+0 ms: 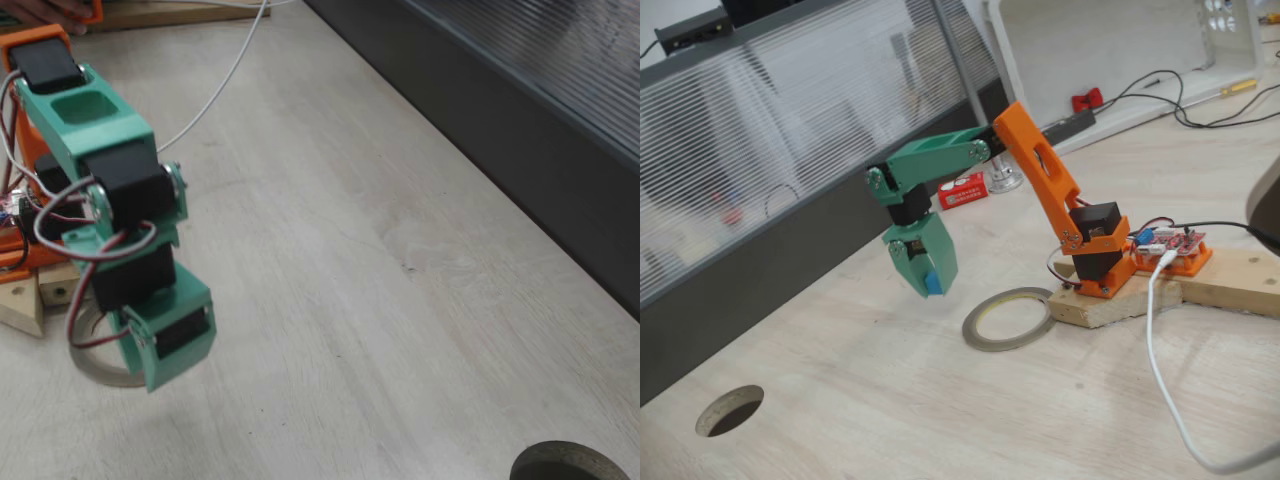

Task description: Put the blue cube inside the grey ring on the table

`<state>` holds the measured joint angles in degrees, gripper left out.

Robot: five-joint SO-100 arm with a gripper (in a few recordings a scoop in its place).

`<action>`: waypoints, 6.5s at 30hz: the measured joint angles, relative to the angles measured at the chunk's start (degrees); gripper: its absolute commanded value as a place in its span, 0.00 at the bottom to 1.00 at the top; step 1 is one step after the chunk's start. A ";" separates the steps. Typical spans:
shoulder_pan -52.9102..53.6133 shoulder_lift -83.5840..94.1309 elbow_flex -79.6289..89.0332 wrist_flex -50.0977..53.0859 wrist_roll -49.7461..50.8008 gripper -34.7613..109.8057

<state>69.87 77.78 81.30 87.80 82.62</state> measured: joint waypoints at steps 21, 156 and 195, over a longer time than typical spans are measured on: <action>0.00 21.97 27.77 0.44 -0.35 0.25; 0.09 52.21 63.72 -16.44 -0.35 0.43; 0.00 52.21 50.89 -15.91 0.00 0.25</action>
<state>69.87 129.99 132.19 71.89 82.62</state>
